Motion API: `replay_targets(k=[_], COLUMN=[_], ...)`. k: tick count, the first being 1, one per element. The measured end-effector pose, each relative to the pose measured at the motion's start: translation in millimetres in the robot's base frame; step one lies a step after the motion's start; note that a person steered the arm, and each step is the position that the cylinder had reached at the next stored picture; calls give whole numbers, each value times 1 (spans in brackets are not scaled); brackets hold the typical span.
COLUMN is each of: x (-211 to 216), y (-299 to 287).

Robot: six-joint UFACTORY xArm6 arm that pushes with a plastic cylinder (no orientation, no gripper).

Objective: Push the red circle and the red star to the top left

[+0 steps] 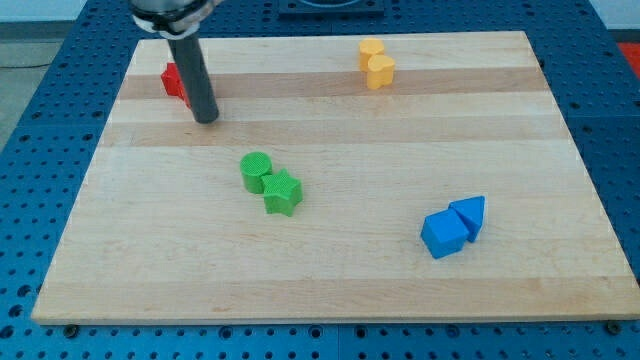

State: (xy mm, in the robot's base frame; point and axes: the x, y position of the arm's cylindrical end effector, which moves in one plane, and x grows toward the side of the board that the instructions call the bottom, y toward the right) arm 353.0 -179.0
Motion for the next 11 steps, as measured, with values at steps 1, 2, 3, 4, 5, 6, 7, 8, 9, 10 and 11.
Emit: replay_targets(k=[1, 2, 3, 4, 5, 6, 7, 8, 9, 10, 11], x=[-11, -19, -34, -50, -63, -78, -94, -82, -30, 8, 13], y=[-18, -26, -33, -33, -36, -47, -62, -80, -73, -33, 6])
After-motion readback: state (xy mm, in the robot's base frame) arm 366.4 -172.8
